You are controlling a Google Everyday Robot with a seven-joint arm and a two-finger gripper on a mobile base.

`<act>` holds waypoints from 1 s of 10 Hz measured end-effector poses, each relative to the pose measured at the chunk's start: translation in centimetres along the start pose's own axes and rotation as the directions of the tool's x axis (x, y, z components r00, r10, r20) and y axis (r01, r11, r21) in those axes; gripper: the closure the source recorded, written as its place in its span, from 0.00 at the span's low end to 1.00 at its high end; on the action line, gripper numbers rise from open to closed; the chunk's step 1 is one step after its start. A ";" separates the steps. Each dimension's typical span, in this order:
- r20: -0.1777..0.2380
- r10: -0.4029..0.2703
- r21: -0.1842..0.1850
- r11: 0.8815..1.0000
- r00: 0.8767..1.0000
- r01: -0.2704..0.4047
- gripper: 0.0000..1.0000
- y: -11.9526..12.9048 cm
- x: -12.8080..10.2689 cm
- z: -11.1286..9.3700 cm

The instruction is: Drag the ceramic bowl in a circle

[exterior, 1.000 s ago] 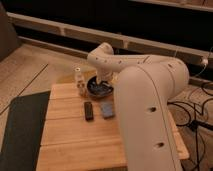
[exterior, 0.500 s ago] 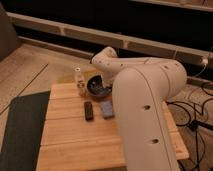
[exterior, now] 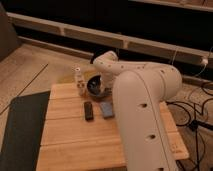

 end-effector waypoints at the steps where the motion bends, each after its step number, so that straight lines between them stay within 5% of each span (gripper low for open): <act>1: -0.026 0.005 -0.017 1.000 1.000 -0.005 0.35 -0.1 0.0 1.0; 5: -0.040 0.018 -0.081 0.997 0.999 -0.021 0.35 0.3 -1.9 2.9; 10: 0.012 -0.038 -0.141 0.989 0.999 0.039 0.35 2.5 -2.4 0.9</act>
